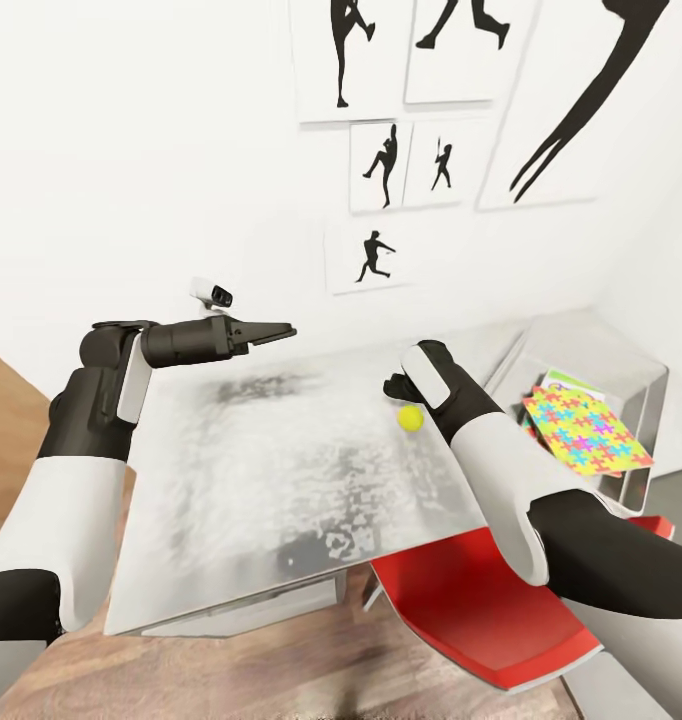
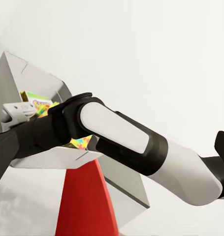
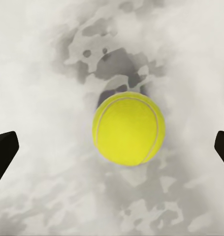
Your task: Put all the toys in the child's room - the three board games (two on the bed and one on the table), the two jigsaw puzzles on the table, and the tennis ball on the table - inside the toy box on the table in the child's room.
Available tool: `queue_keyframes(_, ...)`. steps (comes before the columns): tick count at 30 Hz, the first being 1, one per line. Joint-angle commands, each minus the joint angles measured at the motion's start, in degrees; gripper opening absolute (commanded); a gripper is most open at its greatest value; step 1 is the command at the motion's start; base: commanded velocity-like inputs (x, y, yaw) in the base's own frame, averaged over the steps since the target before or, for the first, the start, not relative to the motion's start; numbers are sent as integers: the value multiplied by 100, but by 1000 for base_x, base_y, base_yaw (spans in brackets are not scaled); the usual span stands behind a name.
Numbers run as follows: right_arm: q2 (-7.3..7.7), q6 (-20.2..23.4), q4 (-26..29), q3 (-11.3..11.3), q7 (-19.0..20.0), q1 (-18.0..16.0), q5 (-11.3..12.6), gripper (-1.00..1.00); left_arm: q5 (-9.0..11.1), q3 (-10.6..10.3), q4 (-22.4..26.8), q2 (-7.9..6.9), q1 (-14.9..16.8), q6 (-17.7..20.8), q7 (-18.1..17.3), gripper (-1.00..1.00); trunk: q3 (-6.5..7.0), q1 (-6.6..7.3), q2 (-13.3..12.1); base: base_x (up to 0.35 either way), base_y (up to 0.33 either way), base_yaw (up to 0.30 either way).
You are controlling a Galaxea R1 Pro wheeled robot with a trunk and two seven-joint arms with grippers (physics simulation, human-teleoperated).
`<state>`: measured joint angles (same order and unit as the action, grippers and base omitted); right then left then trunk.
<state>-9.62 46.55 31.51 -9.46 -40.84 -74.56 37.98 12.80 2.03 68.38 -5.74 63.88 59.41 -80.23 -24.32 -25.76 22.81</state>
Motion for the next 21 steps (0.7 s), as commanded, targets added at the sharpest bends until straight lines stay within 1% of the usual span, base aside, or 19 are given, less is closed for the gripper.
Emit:
queue_keyframes(1,4,8,4,-30,-56,-5,60,100,12,-1,0,0,5,59,-10,100,-19,-3,11,0,0,0)
queue_keyframes(14,14,-9,-19,-35,-56,2,55,100,4,-11,0,9,2,59,-10,100,-142,-3,11,0,0,0)
queue_keyframes(16,32,-10,-16,-32,-56,0,53,100,4,-15,0,15,2,59,-10,100,-161,-3,11,0,0,0)
queue_keyframes(21,141,-6,-17,-30,-56,-3,52,100,3,-18,15,14,3,59,-10,100,-208,-3,11,0,0,0)
